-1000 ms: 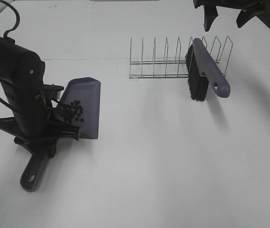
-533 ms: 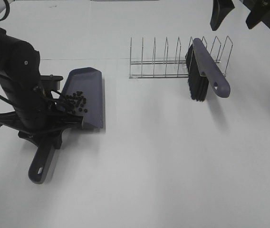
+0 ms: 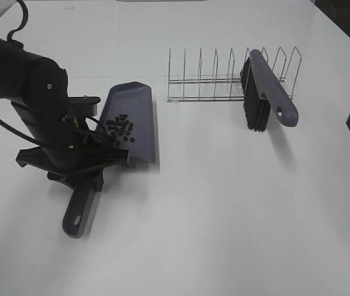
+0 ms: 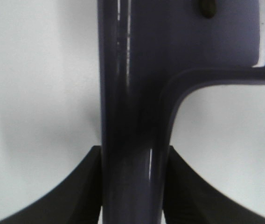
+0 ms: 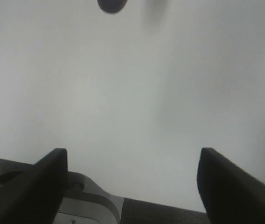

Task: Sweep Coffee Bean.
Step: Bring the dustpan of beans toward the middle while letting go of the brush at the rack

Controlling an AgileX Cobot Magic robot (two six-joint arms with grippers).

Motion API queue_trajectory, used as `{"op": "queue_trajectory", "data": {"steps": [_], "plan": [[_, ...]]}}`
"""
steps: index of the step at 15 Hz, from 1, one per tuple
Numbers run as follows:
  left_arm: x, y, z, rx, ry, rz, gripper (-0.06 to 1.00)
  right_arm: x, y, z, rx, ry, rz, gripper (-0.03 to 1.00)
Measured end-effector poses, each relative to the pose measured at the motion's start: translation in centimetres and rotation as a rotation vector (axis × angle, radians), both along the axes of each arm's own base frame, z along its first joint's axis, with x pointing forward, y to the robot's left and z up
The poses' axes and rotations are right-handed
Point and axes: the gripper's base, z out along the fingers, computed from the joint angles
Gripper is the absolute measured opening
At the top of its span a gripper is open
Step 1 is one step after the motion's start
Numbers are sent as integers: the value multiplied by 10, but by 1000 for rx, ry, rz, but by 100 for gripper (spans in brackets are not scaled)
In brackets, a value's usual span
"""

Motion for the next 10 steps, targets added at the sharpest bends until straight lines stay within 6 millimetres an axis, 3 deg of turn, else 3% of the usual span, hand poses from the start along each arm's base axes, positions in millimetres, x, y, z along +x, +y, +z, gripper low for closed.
{"op": "queue_trajectory", "data": {"steps": [4,10], "plan": [[0,0,-1,-1,-2,-1,35,-67,-10,-15,44,-60,-6,68],[6,-6,-15,9,59,-23,35,-112,-15,-16,116,-171,-11,68]]}}
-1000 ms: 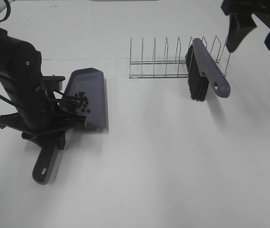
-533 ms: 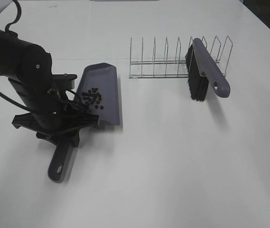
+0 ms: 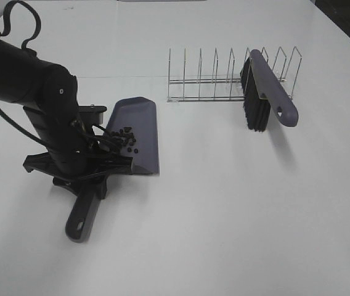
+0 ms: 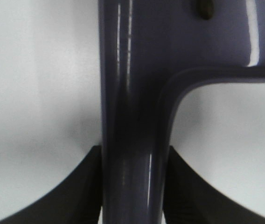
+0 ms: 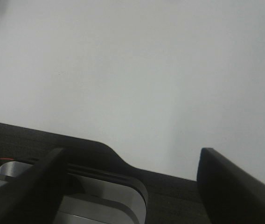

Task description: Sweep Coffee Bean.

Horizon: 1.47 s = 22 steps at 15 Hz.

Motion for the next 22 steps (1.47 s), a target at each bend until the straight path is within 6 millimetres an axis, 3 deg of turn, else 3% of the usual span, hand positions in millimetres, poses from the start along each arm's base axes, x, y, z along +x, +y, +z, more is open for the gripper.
{"op": "queue_trajectory", "data": {"steps": [3,4,6,9,12,14,15,17,18,20,22], "plan": [[-3,-1,-2,-9,32,1,37,-4,0,3,18,-19,-1,68],[-3,-1,-2,-10,36,0,41,-5,0,2,18,-16,0,68],[-4,-1,-1,-5,47,-5,64,-5,0,2,18,-16,0,68],[-3,-1,17,-21,22,-11,73,-5,0,2,16,-7,1,68],[0,2,72,-12,-66,-56,73,-6,0,1,13,7,3,68],[-10,17,119,62,-139,-109,73,-10,0,0,6,45,8,68],[-15,22,132,80,-155,-112,73,-10,0,-1,4,55,9,68],[-38,40,181,99,-227,-101,73,-14,-1,-11,-6,104,12,68],[-68,58,224,78,-288,-81,73,-18,-2,-24,-16,157,15,68],[-101,76,249,50,-348,-67,73,-21,-2,-33,-32,187,40,68],[-129,92,251,39,-371,-63,72,-28,-3,-36,-31,168,78,68]]}}
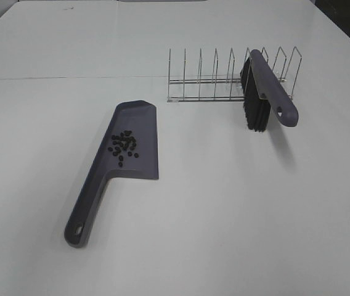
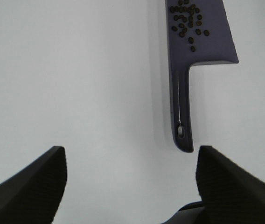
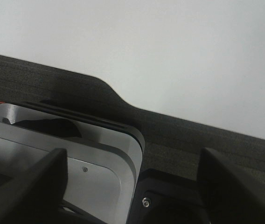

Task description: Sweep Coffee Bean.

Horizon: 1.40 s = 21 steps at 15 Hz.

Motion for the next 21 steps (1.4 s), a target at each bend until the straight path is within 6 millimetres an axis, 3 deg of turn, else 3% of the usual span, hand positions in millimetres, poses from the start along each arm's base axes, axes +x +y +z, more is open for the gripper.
{"op": "queue_trajectory", "data": {"steps": [5,8,14,21], "plan": [[-109,54,-41,-80,-67,-57,72,-34,-4,19,35,-298,114,68],[-155,69,-57,-214,-219,-157,72,-48,-6,24,61,-450,119,68],[-201,93,-69,-310,-529,-230,72,-66,-10,24,79,-644,131,68],[-199,87,-72,-284,-604,-359,72,-67,-10,25,76,-657,140,68]]}}
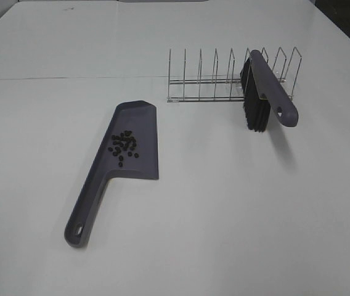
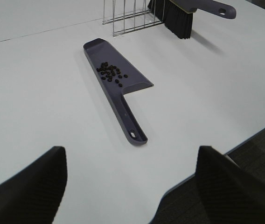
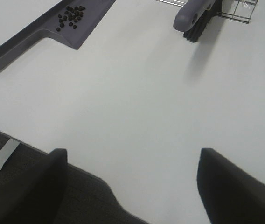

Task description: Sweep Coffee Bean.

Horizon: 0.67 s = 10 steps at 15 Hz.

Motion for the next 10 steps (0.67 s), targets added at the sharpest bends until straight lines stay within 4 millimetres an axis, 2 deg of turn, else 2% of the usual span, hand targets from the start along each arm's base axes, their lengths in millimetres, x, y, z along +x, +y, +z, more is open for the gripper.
{"op": "queue_trajectory", "data": {"steps": [10], "plan": [[0,0,0,7,-4,-4,72,0,0,0,-3,-1,-1,68]]}}
